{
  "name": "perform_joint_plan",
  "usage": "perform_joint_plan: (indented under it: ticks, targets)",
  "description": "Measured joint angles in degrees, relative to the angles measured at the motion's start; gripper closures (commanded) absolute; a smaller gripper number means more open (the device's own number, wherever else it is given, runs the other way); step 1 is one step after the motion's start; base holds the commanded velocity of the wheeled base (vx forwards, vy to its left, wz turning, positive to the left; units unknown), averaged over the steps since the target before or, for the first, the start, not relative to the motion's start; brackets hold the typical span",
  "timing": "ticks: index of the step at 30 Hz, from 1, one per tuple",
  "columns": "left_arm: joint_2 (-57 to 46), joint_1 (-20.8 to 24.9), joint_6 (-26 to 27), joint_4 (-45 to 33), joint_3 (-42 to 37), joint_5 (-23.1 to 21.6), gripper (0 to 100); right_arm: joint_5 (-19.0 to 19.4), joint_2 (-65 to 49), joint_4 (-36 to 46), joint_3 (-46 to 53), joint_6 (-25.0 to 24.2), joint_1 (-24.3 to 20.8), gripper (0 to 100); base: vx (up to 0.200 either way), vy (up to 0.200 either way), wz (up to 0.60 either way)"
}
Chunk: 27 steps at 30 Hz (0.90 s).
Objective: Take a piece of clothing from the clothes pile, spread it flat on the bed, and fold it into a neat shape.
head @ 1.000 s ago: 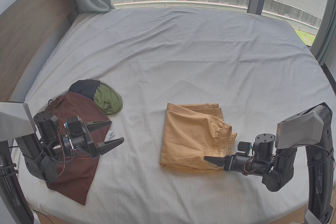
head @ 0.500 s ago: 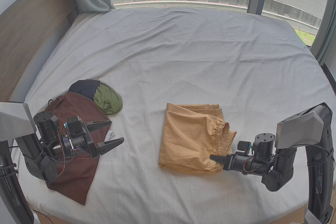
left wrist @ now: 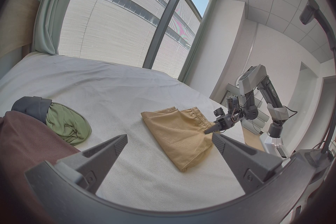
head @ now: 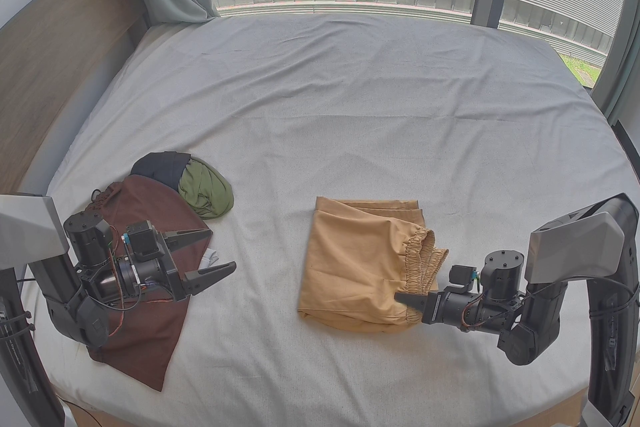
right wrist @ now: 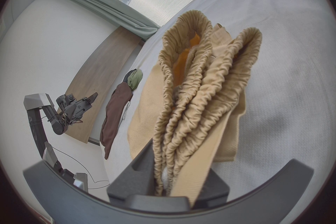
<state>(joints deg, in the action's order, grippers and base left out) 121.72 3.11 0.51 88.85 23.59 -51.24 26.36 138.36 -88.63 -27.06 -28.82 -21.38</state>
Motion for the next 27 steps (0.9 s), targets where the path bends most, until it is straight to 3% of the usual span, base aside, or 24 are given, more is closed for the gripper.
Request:
perform_joint_plan:
  ticks: [27]
  targets:
    - [-0.1, 0.0, -0.1, 0.0, -0.1, 0.0, 0, 0.5, -11.1, 0.1, -1.6, -9.8, -2.3, 100, 0.000, 0.000, 0.00]
